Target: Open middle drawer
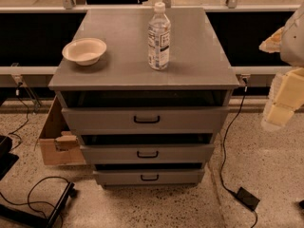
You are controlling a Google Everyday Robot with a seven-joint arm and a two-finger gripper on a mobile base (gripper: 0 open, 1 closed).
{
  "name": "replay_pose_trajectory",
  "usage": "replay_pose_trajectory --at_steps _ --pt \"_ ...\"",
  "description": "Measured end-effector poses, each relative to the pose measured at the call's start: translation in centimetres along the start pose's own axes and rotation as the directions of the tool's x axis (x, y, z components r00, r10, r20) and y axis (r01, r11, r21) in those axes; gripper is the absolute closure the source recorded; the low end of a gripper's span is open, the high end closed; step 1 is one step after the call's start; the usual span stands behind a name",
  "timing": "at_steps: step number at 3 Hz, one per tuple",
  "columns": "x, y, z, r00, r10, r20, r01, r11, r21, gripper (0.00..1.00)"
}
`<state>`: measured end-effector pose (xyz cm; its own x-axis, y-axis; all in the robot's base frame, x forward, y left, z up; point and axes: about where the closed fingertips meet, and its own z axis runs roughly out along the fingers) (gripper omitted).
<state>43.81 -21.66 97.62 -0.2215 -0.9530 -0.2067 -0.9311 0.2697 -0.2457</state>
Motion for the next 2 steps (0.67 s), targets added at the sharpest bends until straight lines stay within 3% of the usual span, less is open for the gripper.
replay_pose_trajectory --at_steps 2 --pt "0.0 0.8 1.3 0.999 -0.002 0.033 0.001 0.9998 0.018 0.00"
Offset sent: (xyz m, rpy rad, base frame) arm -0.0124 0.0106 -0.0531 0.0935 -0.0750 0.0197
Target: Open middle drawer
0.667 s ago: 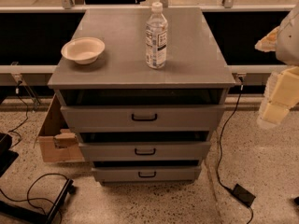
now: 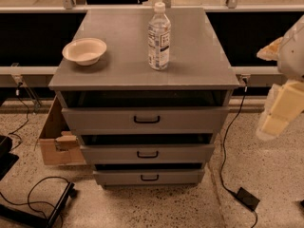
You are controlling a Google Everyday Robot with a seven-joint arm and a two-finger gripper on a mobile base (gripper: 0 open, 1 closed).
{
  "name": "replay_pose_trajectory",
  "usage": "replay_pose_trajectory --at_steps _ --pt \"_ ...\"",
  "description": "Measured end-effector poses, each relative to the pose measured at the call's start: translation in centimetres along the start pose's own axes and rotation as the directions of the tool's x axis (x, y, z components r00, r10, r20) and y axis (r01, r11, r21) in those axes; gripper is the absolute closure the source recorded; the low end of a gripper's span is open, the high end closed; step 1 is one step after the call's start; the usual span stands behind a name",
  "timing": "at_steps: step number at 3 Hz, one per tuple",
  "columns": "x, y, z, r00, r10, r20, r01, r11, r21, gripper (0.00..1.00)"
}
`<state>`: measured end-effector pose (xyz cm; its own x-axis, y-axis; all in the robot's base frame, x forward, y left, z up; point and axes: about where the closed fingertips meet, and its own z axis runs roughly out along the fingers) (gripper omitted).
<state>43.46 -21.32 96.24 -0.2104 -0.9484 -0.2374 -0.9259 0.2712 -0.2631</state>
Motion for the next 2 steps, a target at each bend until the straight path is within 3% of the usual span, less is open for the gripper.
replay_pose_trajectory --at_steps 2 --pt "-0.8 2.7 7.3 0.994 -0.033 0.107 0.030 0.9991 0.031 0.00"
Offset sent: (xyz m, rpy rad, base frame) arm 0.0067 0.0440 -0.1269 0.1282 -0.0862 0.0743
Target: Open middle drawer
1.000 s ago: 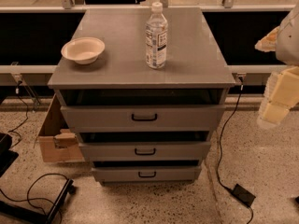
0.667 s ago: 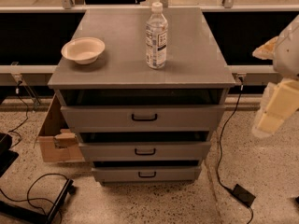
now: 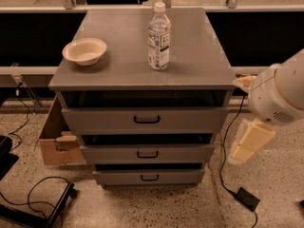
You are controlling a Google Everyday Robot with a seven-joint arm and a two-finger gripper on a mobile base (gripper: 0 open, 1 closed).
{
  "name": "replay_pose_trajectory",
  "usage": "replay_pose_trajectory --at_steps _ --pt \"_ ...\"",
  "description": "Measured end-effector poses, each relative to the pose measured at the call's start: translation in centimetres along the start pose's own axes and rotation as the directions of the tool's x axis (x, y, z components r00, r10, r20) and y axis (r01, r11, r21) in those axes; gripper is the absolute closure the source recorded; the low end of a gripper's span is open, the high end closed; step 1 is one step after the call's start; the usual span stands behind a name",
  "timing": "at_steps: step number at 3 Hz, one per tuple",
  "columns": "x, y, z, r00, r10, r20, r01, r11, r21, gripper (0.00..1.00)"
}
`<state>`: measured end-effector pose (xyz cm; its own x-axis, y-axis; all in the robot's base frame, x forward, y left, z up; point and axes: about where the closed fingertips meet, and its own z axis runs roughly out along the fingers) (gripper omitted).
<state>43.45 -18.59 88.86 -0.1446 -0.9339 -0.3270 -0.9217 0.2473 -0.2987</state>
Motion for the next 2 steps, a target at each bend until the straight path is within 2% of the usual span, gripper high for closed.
replay_pose_trajectory --at_steps 1,2 --pt "-0.2 0.6 4.4 1.000 -0.020 -0.017 0.020 0.9997 -0.010 0.00" --pt "0.5 0.0 8.3 0.997 0.022 -0.076 -0.027 0.9975 -0.065 0.00"
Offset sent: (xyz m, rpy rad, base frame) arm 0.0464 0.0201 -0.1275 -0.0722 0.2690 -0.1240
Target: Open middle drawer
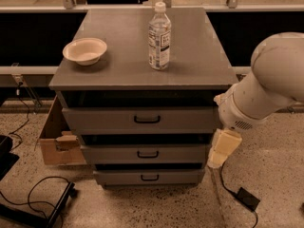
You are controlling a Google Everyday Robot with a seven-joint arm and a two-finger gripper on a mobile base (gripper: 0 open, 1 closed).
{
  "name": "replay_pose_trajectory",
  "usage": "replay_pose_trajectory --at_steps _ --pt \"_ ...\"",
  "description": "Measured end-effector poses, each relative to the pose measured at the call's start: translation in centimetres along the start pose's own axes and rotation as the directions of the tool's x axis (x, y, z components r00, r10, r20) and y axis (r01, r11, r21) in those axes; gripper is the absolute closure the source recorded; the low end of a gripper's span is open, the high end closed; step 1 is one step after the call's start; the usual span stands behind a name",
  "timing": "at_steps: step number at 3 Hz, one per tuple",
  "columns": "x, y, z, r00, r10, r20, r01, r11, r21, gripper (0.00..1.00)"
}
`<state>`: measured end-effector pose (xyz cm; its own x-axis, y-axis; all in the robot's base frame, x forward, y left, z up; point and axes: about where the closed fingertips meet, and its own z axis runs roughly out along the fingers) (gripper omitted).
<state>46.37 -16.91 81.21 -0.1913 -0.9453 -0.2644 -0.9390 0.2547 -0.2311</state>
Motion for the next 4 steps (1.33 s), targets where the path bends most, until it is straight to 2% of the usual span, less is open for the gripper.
replay_pose_trajectory --at_steps 1,2,3,4 --pt "-0.1 0.1 0.2 1.000 0.030 -0.004 -0.030 0.9995 -0.006 0.00" --pt "-1.1 1.5 2.7 0.999 -0.027 -0.027 0.027 0.9995 -0.015 0.00" --pt "-1.6 3.8 8.1 0.994 -0.091 -0.054 0.089 0.9952 -0.040 0.00" --pt "-1.7 5.1 13.6 0.987 -0.137 -0.078 0.134 0.9902 -0.038 0.00"
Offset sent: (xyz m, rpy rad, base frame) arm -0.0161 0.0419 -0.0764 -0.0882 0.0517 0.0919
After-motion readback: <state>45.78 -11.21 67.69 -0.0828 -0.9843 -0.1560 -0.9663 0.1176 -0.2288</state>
